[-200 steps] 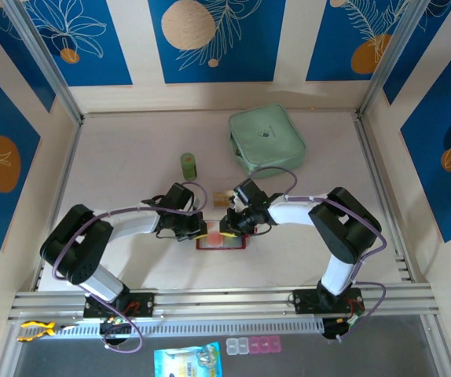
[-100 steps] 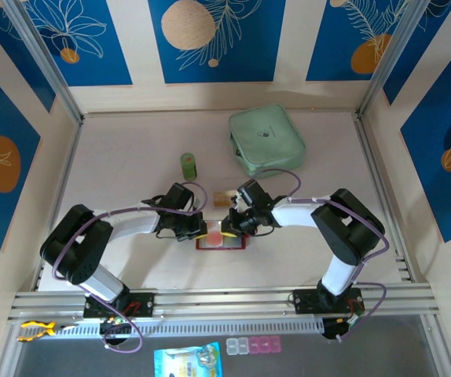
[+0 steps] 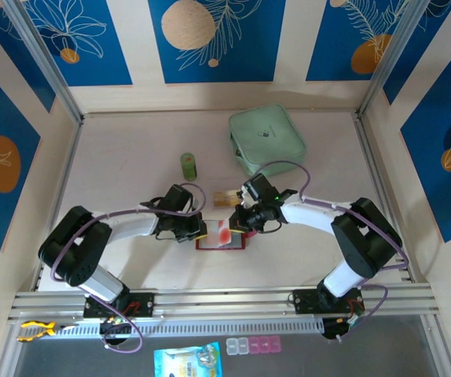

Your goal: Take the credit cards out of the card holder

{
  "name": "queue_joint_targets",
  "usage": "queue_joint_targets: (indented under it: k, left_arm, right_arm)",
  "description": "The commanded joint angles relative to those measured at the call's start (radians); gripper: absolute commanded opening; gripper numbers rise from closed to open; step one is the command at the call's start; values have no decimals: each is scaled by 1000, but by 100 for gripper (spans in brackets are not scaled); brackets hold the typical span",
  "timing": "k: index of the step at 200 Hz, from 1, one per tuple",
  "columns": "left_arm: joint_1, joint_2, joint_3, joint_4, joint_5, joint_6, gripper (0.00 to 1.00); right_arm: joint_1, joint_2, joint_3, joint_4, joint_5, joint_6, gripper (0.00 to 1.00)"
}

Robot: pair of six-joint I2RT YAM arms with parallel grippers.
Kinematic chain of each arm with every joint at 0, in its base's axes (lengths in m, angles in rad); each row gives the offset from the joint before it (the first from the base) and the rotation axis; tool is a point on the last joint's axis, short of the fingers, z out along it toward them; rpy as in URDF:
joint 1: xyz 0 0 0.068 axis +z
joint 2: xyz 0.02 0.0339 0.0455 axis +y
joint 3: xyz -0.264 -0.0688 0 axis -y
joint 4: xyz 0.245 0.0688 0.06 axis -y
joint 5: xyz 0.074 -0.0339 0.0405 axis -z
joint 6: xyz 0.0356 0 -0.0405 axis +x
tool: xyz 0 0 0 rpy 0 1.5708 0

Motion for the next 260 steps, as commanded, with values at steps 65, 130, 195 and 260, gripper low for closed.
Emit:
queue_joint_targets:
  k: [65, 130, 195, 260]
  left_arm:
    - [-8, -23, -49, -12, -3, -51, 6]
    - [-10, -47, -82, -1, -4, -67, 7]
    - [-9, -89, -77, -19, -19, -68, 15]
    - [-7, -135, -19, -107, -47, -45, 20]
  right_arm:
    - [-7, -17, 270, -411, 169, -441, 0]
    - [-36, 100, 514, -629, 211, -1015, 0]
    - [-47, 251, 773, -763, 307, -1499, 0]
    - [-96, 441, 1092, -895, 250, -1646, 0]
